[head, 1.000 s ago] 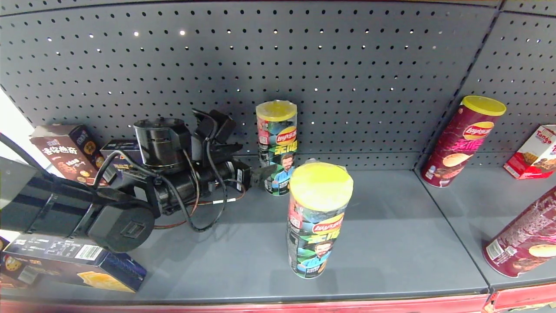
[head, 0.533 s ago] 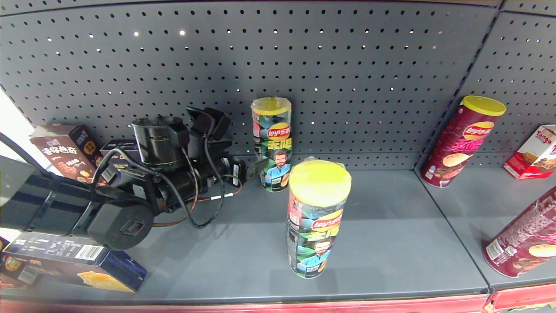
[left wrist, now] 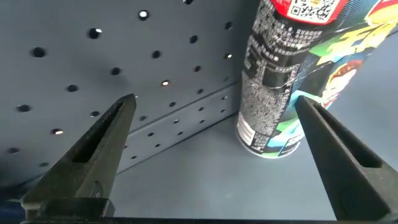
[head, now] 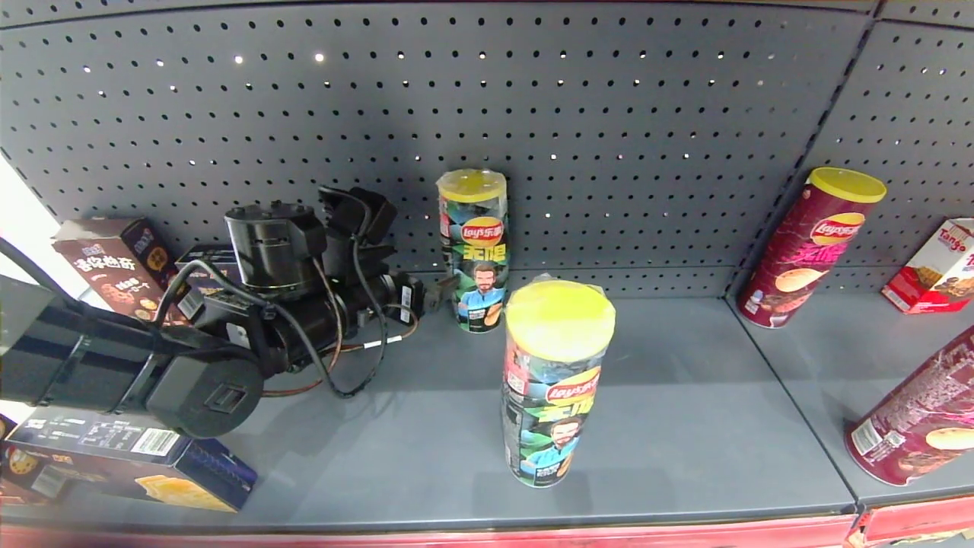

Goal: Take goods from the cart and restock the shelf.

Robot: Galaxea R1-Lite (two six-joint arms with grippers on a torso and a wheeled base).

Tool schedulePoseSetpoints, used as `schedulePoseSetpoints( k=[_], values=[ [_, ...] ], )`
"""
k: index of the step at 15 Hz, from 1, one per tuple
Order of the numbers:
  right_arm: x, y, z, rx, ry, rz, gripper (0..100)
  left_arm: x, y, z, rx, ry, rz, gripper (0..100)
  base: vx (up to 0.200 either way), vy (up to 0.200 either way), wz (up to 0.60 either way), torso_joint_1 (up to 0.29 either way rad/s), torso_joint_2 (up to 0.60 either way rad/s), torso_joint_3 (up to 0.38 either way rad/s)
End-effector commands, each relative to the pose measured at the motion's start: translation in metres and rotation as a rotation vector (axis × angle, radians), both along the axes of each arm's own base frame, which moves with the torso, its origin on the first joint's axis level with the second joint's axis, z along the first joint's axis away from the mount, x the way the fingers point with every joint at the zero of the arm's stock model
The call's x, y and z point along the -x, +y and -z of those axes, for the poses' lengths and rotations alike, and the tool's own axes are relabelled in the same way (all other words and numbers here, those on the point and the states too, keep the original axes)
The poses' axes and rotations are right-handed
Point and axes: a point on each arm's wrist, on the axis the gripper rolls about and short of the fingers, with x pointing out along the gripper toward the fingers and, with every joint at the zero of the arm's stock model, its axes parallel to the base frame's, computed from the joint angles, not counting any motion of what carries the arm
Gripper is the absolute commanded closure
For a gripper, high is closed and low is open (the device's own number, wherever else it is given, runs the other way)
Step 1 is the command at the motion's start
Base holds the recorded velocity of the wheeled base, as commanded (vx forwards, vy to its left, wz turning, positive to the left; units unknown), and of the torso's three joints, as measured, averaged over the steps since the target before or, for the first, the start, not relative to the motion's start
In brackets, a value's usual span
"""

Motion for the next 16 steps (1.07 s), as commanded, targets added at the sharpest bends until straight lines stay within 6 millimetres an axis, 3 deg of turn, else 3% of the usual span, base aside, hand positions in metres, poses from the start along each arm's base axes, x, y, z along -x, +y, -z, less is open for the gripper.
schedulePoseSetpoints(
  k=[1,6,11,16],
  values=[
    [0.0,0.0,0.0,0.0,0.002,-0.001,0,0.014,0.006,-0.018,-0.004,-0.039,-0.001,0,0.0,0.0,0.0,0.0,0.0,0.0],
    [0.0,0.0,0.0,0.0,0.002,-0.001,0,0.023,0.011,-0.023,-0.048,-0.04,-0.044,0,0.0,0.0,0.0,0.0,0.0,0.0],
    [0.0,0.0,0.0,0.0,0.0,-0.001,0,0.005,0.006,0.003,-0.183,-0.018,-0.138,0,0.0,0.0,0.0,0.0,0.0,0.0],
    [0.0,0.0,0.0,0.0,0.002,-0.001,0,-0.009,-0.007,0.007,-0.175,-0.019,-0.134,0,0.0,0.0,0.0,0.0,0.0,0.0]
  ],
)
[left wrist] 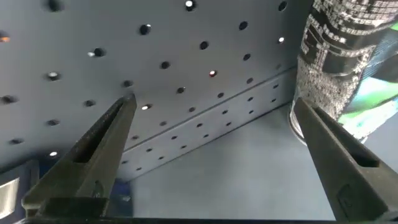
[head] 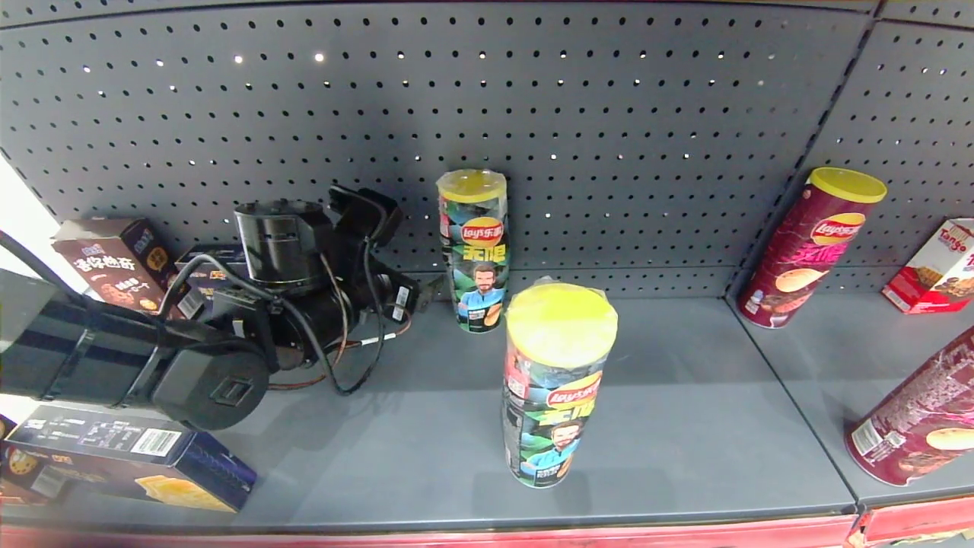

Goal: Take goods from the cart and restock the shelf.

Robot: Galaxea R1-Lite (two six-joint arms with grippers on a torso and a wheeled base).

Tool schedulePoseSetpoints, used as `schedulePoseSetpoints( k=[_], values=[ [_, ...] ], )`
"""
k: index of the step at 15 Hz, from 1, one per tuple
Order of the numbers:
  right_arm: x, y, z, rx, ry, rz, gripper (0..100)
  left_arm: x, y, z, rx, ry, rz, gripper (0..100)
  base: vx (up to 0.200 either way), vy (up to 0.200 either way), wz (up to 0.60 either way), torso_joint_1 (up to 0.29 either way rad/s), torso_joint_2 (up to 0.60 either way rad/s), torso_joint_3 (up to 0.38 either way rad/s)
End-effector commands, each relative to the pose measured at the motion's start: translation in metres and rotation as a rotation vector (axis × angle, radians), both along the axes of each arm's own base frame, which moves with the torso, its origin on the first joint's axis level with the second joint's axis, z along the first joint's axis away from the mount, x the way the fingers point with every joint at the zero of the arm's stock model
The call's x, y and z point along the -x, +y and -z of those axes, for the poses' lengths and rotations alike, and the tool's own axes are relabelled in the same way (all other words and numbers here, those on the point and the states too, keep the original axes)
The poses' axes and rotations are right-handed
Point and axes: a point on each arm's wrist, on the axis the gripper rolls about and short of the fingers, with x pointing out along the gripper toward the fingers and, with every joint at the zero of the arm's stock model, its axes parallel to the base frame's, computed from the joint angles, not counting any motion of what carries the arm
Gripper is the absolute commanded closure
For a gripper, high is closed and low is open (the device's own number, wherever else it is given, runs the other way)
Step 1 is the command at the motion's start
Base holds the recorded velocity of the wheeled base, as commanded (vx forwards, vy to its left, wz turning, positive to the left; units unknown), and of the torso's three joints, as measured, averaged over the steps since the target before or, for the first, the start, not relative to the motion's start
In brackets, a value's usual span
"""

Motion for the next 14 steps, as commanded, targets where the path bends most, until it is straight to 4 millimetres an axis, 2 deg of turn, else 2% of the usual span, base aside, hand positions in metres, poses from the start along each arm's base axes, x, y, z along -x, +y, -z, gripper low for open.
schedulePoseSetpoints(
  k=[1,8,14],
  values=[
    [0.0,0.0,0.0,0.0,0.001,-0.001,0,-0.004,-0.007,0.008,-0.006,0.019,0.012,0,0.0,0.0,0.0,0.0,0.0,0.0],
    [0.0,0.0,0.0,0.0,0.0,-0.001,0,-0.002,-0.022,0.006,0.019,0.016,0.048,0,0.0,0.0,0.0,0.0,0.0,0.0],
    [0.0,0.0,0.0,0.0,0.001,-0.001,0,-0.003,-0.025,0.006,0.027,0.014,0.052,0,0.0,0.0,0.0,0.0,0.0,0.0]
  ],
)
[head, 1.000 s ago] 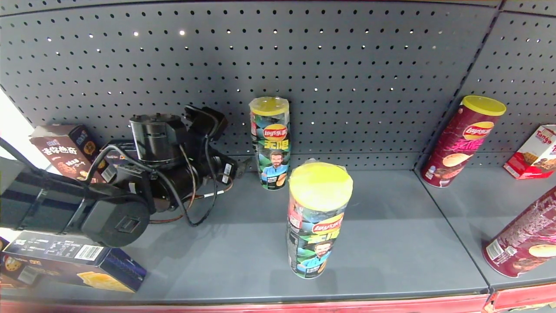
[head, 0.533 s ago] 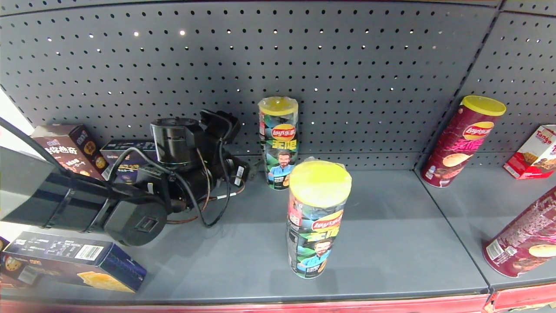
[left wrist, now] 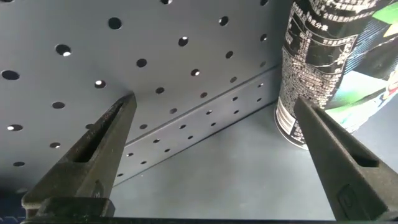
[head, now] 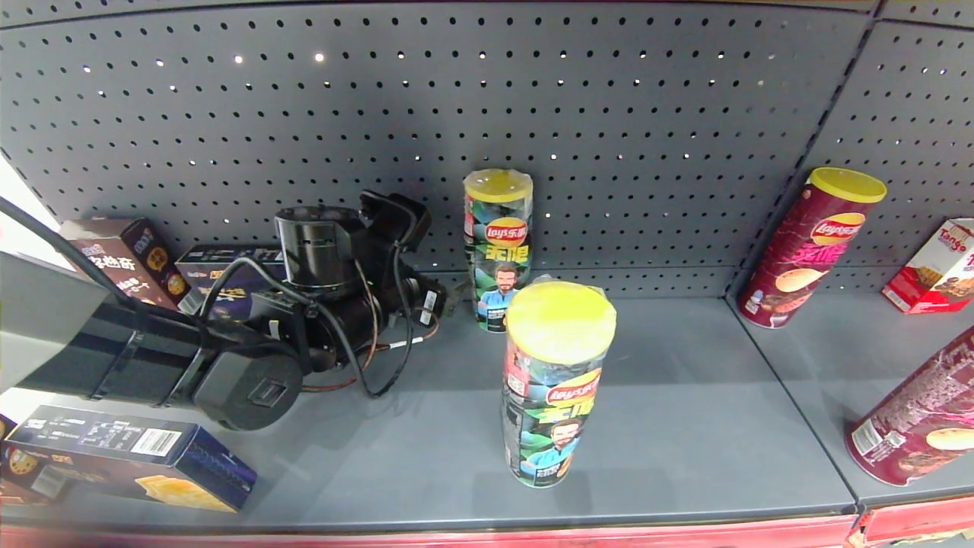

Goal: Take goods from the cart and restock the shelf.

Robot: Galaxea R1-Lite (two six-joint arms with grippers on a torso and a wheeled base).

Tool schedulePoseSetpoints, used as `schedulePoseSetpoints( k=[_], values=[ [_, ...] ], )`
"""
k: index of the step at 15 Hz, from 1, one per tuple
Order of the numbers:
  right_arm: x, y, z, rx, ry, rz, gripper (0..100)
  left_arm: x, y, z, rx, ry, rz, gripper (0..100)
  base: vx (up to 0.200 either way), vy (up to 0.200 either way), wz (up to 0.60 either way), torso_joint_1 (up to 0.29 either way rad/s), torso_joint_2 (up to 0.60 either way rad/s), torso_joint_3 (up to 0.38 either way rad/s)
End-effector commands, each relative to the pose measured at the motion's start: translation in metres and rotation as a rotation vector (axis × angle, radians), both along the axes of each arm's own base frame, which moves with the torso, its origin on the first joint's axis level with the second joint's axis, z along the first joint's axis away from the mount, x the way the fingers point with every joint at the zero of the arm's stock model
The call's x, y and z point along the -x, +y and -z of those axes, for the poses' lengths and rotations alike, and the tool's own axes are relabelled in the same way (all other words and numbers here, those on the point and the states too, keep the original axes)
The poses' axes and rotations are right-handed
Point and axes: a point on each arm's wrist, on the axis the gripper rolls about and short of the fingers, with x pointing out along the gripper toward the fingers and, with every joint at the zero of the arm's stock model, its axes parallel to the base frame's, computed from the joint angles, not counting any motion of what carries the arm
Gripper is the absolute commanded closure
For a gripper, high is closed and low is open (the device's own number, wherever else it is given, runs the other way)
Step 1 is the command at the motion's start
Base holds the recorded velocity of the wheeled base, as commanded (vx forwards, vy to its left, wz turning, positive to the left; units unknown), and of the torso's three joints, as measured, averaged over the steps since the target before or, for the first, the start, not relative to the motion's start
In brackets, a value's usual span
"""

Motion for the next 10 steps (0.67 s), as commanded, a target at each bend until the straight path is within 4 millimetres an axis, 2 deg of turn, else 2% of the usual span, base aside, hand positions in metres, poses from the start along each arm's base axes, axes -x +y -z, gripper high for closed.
schedulePoseSetpoints(
  k=[1,10],
  values=[
    [0.0,0.0,0.0,0.001,0.0,-0.001,0,-0.0001,-0.0001,0.0008,-0.001,0.002,0.0,0,0.0,0.0,0.0,0.0,0.0,0.0],
    [0.0,0.0,0.0,0.001,0.0,-0.001,0,-0.0001,-0.0091,0.0034,0.011,0.011,0.017,0,0.0,0.0,0.0,0.0,0.0,0.0]
  ],
)
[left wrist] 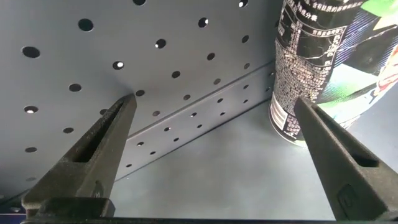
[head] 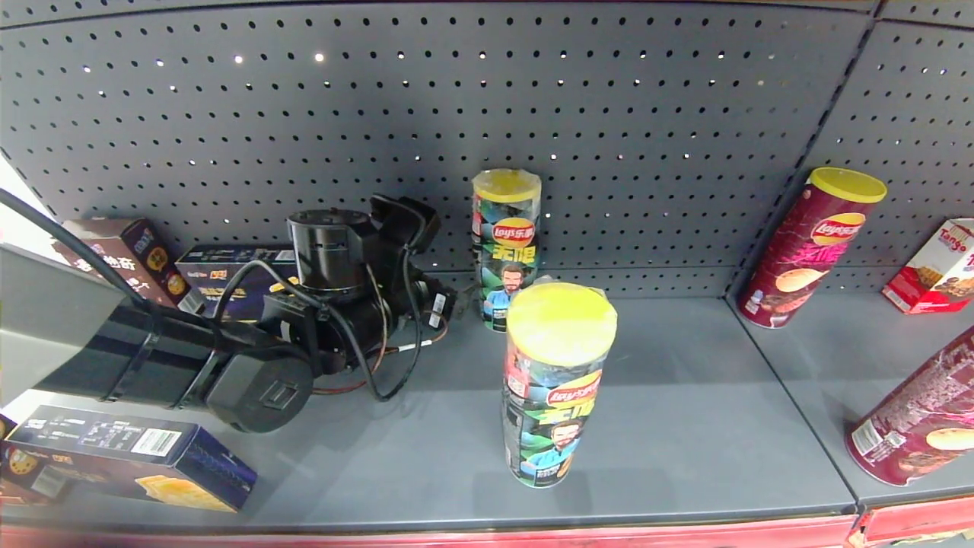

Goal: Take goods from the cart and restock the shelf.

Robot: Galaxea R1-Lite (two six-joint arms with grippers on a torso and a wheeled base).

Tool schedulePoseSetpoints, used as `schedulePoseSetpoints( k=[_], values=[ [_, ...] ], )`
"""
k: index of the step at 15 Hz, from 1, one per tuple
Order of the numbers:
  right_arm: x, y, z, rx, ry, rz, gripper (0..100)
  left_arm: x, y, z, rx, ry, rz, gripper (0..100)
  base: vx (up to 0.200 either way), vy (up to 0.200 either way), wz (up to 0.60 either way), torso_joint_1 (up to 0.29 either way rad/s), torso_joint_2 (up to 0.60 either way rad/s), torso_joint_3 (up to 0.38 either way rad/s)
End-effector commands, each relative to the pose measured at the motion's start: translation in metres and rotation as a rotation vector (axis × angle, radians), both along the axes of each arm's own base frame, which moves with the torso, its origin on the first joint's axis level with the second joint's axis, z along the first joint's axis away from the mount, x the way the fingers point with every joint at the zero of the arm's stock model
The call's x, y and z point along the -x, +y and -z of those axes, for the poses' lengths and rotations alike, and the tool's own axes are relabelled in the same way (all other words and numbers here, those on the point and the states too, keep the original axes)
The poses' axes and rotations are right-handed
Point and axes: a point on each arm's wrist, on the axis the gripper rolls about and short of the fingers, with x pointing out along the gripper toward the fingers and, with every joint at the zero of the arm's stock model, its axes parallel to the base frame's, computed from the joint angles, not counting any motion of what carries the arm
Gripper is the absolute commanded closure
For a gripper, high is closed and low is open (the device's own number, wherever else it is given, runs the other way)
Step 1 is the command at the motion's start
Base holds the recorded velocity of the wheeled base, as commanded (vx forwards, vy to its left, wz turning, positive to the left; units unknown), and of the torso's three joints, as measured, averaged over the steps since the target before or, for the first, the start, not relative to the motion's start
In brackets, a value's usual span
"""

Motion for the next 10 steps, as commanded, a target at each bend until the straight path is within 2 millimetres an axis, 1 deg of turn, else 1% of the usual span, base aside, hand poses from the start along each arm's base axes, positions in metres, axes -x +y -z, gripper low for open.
schedulePoseSetpoints(
  k=[1,4,5,7,8,10],
  values=[
    [0.0,0.0,0.0,0.001,0.001,-0.002,0,0.0,-0.001,0.001,0.004,0.003,0.001,0,0.0,0.0,0.0,0.0,0.0,0.0],
    [0.0,0.0,0.0,0.001,0.001,-0.002,0,0.002,-0.001,0.001,0.009,0.005,-0.006,0,0.0,0.0,0.0,0.0,0.0,0.0],
    [0.0,0.0,0.0,0.001,0.0,-0.002,0,0.006,0.003,-0.007,0.018,-0.011,-0.012,0,0.0,0.0,0.0,0.0,0.0,0.0],
    [0.0,0.0,0.0,0.001,0.001,-0.002,0,0.022,0.012,-0.033,0.061,-0.062,-0.013,0,0.0,0.0,0.0,0.0,0.0,0.0],
    [0.0,0.0,0.0,0.001,0.0,-0.002,0,0.025,0.014,-0.039,0.069,-0.074,-0.013,0,0.0,0.0,0.0,0.0,0.0,0.0],
    [0.0,0.0,0.0,0.001,0.0,-0.002,0,0.049,0.027,-0.062,0.091,-0.118,-0.022,0,0.0,0.0,0.0,0.0,0.0,0.0]
  ],
)
